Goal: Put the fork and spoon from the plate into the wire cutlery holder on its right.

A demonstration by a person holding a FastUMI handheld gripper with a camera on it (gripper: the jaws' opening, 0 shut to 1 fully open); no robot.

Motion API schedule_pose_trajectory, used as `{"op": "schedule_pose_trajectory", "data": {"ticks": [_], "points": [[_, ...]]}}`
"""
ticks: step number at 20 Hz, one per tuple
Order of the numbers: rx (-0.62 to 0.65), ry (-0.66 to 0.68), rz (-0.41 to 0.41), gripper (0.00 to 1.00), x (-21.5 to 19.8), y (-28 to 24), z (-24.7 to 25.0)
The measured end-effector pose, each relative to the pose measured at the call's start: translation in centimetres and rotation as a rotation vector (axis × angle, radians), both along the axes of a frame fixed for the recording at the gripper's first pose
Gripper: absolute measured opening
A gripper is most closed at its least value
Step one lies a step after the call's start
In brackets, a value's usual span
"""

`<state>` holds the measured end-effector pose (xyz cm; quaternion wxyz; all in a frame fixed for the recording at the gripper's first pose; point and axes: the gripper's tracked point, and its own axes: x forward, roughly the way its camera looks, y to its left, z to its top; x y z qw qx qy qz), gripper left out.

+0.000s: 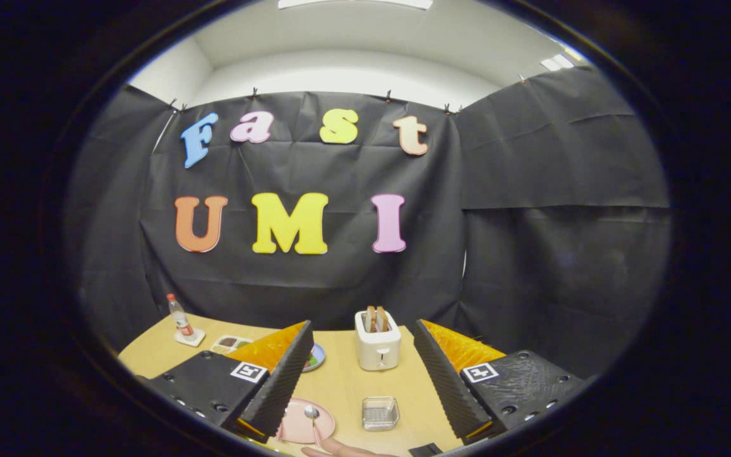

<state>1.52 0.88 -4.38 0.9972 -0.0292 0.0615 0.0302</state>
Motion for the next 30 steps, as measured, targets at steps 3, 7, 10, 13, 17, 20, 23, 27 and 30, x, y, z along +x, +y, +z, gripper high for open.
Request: {"op": "schedule_pose_trajectory", "data": {"ticks": [3,7,10,13,17,20,23,27,30], "points": [[-0.048,0.087,0.046,0.96,0.7,1.8,-4.3],[-0.120,0.228,0.100,0.96,1.5,4.2,-11.5],[-0.161,0.319,0.119,0.94,1.9,5.6,-16.7],[-0.188,0.436,0.150,0.94,1.7,6.8,-22.4],[-0.204,0.647,0.153,0.94,1.1,7.2,-30.5],[-0.183,0.753,0.158,0.94,0.9,7.7,-34.4],[-0.180,0.798,0.169,0.90,1.1,8.4,-36.2],[-0.180,0.850,0.160,0.82,1.6,9.1,-37.8],[-0.194,0.881,0.160,0.73,1.6,9.3,-38.6]]}}
